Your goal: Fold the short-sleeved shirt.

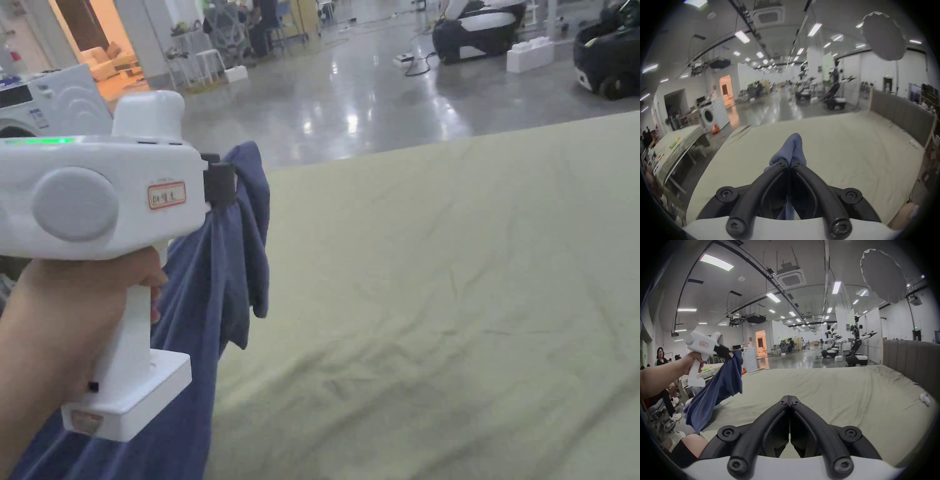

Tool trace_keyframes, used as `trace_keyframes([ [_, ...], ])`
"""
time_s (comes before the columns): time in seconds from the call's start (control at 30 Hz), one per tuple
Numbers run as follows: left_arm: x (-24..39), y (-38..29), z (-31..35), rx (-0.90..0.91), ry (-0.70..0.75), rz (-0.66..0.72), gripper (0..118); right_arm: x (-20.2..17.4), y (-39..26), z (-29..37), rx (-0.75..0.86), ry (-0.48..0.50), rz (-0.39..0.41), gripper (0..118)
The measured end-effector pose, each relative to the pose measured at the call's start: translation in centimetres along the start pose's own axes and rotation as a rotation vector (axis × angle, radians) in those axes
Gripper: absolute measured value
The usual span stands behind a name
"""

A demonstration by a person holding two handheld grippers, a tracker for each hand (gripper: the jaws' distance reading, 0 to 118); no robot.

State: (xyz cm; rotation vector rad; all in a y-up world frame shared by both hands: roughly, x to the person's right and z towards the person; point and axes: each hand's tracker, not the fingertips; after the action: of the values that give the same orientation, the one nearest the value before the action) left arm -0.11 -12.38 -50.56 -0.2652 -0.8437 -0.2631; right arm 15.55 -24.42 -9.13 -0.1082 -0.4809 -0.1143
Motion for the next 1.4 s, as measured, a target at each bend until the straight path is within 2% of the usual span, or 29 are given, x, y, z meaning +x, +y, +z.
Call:
trace_keyframes([
  [0.1,7.5,2.9,0.5,0.017,-0.191,-0.065,1,2.5,1.0,2.9,0.037,-0.041,-0.032,3],
  [0.17,13.4,4.3,0.1,0.030,-0.282,-0.125,1,4.1,1.3,4.9,0.060,-0.102,-0.024,3],
  [0.3,25.6,5.2,-3.5,0.011,-0.451,-0.156,1,7.5,0.9,8.4,0.044,-0.198,-0.035,3],
  [0.4,34.0,1.5,-7.9,-0.131,-0.497,-0.218,1,9.7,0.5,11.2,0.027,-0.272,-0.057,3],
  [0.5,41.0,-5.9,-12.4,-0.337,-0.550,-0.239,1,11.3,-0.2,13.9,0.007,-0.356,-0.047,3],
  [0.6,44.4,-11.9,-15.3,-0.469,-0.559,-0.197,2,12.4,-1.1,15.6,-0.030,-0.406,-0.036,3],
  [0.63,45.3,-13.3,-15.4,-0.493,-0.556,-0.213,17,12.6,-1.4,15.9,-0.038,-0.410,-0.037,3],
  [0.67,45.8,-14.6,-15.7,-0.505,-0.545,-0.222,62,12.9,-1.8,16.2,-0.048,-0.422,-0.040,3],
  [0.7,45.9,-15.5,-15.7,-0.485,-0.519,-0.219,112,13.1,-2.1,16.3,-0.057,-0.426,-0.046,3],
  [0.73,45.7,-16.1,-15.6,-0.460,-0.505,-0.220,118,13.3,-2.4,16.4,-0.065,-0.425,-0.052,3],
  [0.8,44.1,-16.5,-15.2,-0.455,-0.517,-0.179,118,13.4,-2.9,16.0,-0.081,-0.424,-0.060,3],
  [0.83,42.8,-16.5,-14.7,-0.396,-0.577,-0.121,118,13.3,-3.0,15.7,-0.085,-0.419,-0.059,3],
  [0.9,39.8,-14.3,-13.2,-0.338,-0.546,-0.071,118,13.0,-3.0,14.8,-0.088,-0.399,-0.050,3],
  [1.03,29.9,-10.9,-6.6,-0.168,-0.521,0.057,115,11.7,-2.7,12.6,-0.073,-0.332,-0.005,3],
  [1.07,27.0,-10.3,-4.3,-0.128,-0.495,0.069,107,11.3,-2.6,12.0,-0.069,-0.316,0.008,3],
  [1.1,24.3,-10.2,-2.0,-0.100,-0.462,0.069,76,10.9,-2.6,11.4,-0.069,-0.308,0.015,3],
  [1.13,21.4,-10.4,0.6,-0.065,-0.429,0.070,0,10.5,-2.6,10.6,-0.067,-0.297,0.023,3],
  [1.17,19.1,-11.0,3.1,-0.021,-0.367,0.044,0,10.2,-2.7,9.9,-0.065,-0.282,0.029,3],
  [1.2,16.8,-12.4,5.5,0.019,-0.223,0.064,0,9.7,-2.8,9.0,-0.067,-0.270,0.031,3],
  [1.23,14.5,-13.7,7.8,0.030,-0.165,0.074,0,9.3,-2.9,8.3,-0.071,-0.263,0.033,3],
  [1.3,10.6,-16.6,11.3,-0.001,-0.171,0.141,0,8.5,-3.3,6.6,-0.085,-0.234,0.053,3],
  [1.4,6.4,-21.3,14.6,-0.021,-0.044,0.213,0,7.4,-3.9,4.4,-0.124,-0.199,0.062,3],
])
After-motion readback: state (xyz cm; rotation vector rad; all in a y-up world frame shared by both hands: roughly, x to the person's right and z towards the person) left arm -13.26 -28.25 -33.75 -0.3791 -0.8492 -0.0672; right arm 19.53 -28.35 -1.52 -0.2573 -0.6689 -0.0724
